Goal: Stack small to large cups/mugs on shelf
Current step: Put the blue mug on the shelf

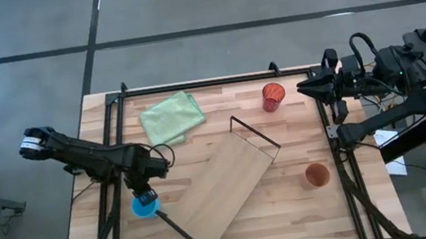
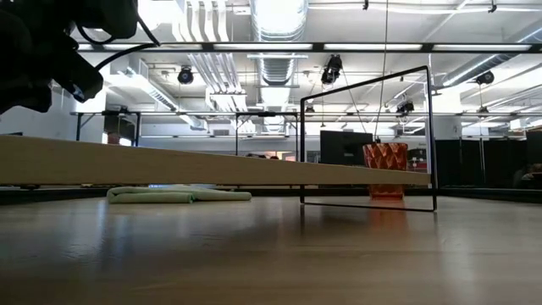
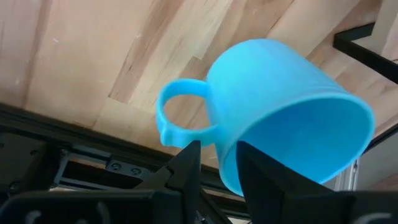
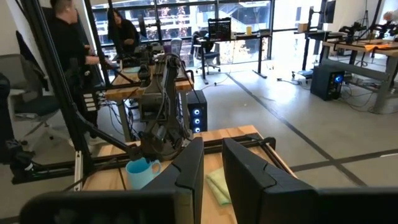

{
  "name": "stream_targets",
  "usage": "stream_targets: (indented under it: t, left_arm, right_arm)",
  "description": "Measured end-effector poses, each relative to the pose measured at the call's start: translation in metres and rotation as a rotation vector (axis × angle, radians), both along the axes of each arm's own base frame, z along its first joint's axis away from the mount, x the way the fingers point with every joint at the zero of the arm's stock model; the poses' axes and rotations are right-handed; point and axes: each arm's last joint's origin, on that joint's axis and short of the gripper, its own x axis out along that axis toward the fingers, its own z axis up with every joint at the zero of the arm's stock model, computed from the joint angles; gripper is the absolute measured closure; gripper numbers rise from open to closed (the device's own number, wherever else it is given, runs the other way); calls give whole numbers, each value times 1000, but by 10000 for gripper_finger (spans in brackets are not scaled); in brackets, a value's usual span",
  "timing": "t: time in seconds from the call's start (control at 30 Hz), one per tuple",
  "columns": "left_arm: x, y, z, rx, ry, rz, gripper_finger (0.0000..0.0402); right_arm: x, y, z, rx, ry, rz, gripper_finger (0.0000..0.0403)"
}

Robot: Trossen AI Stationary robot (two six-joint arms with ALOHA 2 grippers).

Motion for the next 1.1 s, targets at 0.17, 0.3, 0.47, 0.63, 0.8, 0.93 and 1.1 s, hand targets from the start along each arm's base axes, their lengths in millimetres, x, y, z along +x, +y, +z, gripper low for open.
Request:
stream_targets:
  t: [0.17,0.3,0.47,0.63,0.8,0.93,1.1]
  left_arm:
    - [4,-1,-3,-3,-10,0,326]
    - [7,-1,-6,2,10,-1,368]
    - [11,-3,-7,1,24,-9,397]
    - [21,-5,20,-16,-29,-3,400]
    - [31,-6,78,11,-168,0,401]
    - [29,-1,117,155,-209,4,401]
    - [47,-4,144,170,-296,11,401]
  right_arm:
    - [0,0,0,0,-1,0,349]
    - [0,0,0,0,-1,0,349]
    - [0,0,0,0,-1,0,349]
    - [0,0,0,0,-1,0,349]
    - [0,0,0,0,-1,0,349]
    - [1,0,0,-1,0,-1,349]
    - [1,0,0,-1,0,-1,349]
